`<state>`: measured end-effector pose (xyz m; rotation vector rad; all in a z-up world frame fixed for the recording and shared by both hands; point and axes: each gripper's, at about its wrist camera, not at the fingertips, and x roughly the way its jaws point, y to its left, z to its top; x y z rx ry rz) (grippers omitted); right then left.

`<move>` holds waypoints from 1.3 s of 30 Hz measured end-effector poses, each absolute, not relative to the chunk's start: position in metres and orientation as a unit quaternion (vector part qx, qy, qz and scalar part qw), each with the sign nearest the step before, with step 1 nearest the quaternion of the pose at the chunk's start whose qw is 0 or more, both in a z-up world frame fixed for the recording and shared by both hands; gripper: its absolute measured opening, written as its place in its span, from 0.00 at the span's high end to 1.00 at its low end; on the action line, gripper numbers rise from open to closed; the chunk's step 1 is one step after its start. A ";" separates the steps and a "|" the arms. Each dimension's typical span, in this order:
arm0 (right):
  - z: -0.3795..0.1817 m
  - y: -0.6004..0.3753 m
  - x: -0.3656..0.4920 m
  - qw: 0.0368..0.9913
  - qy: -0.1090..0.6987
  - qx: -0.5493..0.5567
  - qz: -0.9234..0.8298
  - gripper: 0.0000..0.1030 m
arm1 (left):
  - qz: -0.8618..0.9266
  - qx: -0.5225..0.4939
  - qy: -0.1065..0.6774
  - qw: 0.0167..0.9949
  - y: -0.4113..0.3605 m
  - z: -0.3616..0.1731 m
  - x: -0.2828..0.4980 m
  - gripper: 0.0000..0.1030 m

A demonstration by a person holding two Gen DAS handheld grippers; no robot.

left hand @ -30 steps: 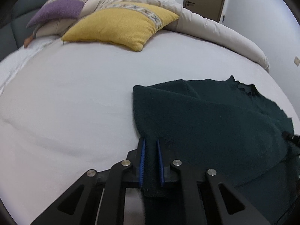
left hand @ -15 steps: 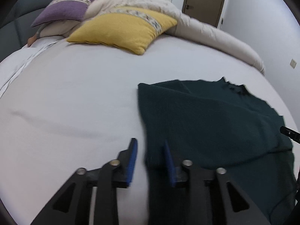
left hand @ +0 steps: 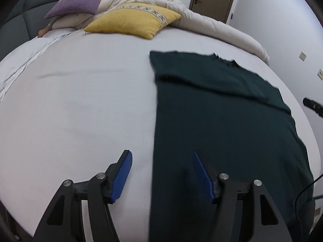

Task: Fold small clothes
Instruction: 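Grasp the sweater hem with both tools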

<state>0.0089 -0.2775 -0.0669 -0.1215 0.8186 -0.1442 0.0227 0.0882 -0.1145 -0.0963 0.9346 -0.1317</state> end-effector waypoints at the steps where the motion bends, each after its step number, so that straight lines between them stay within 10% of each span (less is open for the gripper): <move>1: -0.065 -0.276 -0.006 0.914 0.397 -0.060 -0.066 0.44 | -0.064 -0.051 0.454 0.887 0.089 -0.116 0.012 0.36; 15: -0.138 -0.418 -0.193 0.870 0.470 0.120 -0.085 0.44 | -0.102 -0.085 0.498 0.857 0.107 -0.137 -0.044 0.38; 21: -0.157 -0.459 -0.241 0.848 0.473 0.232 -0.060 0.44 | -0.121 -0.083 0.510 0.848 0.102 -0.138 -0.048 0.61; 32: -0.177 -0.447 -0.232 0.826 0.517 0.225 -0.004 0.47 | -0.140 -0.097 0.530 0.831 0.101 -0.139 -0.059 0.46; 39: -0.188 -0.448 -0.219 0.810 0.531 0.247 0.016 0.72 | -0.139 -0.112 0.535 0.826 0.109 -0.141 -0.057 0.88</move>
